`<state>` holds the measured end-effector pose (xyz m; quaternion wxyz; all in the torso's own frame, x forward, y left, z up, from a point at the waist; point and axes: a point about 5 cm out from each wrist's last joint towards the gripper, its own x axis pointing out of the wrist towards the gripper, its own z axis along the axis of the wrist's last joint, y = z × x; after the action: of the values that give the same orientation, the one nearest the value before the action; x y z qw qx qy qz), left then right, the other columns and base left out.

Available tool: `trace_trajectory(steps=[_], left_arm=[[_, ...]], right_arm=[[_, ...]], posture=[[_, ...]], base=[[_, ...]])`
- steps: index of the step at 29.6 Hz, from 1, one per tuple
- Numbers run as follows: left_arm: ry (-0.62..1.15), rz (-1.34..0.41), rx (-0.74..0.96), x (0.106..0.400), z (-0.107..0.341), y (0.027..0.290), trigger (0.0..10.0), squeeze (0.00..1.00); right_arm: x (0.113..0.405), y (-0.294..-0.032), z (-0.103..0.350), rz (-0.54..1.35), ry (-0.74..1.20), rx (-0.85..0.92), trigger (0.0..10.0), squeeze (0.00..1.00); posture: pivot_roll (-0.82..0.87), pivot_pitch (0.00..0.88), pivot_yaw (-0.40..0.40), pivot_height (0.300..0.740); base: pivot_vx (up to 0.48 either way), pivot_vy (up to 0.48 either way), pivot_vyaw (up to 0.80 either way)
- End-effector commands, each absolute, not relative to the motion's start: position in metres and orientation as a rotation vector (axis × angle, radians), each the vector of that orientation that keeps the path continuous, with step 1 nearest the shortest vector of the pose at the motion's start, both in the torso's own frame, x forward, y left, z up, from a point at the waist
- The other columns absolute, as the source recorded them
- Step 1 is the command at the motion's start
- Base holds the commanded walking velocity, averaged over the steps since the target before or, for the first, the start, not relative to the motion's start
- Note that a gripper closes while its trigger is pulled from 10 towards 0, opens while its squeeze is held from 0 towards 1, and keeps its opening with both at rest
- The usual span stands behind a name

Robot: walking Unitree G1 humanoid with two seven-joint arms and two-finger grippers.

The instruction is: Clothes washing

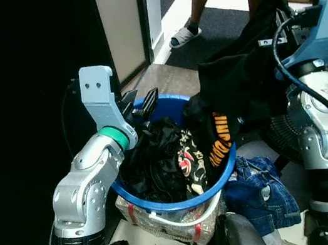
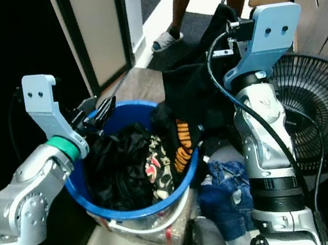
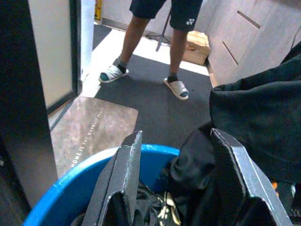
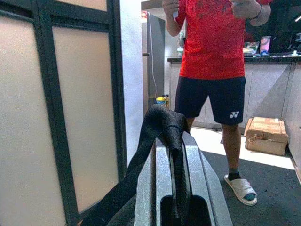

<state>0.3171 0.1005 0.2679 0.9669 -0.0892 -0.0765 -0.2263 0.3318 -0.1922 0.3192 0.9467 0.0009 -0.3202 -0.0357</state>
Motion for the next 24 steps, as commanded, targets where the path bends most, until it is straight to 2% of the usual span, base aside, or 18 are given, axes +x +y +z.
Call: trace_trajectory(steps=[1,24], left_arm=[[-0.135,-0.450,-0.177,0.3180,0.2610,0.1010,10.0,0.00],[-0.137,-0.455,-0.179,0.3180,0.2618,0.1000,10.0,0.00]], right_arm=[[0.3308,-0.1934,0.3183,-0.084,-0.651,0.004,10.0,0.00],[0.3312,-0.1939,0.3164,-0.103,-0.641,0.011,10.0,0.00]], posture=[[0.03,0.161,0.025,0.656],[0.03,0.161,0.028,0.736]], base=[[0.000,0.000,0.00],[0.000,0.000,0.00]])
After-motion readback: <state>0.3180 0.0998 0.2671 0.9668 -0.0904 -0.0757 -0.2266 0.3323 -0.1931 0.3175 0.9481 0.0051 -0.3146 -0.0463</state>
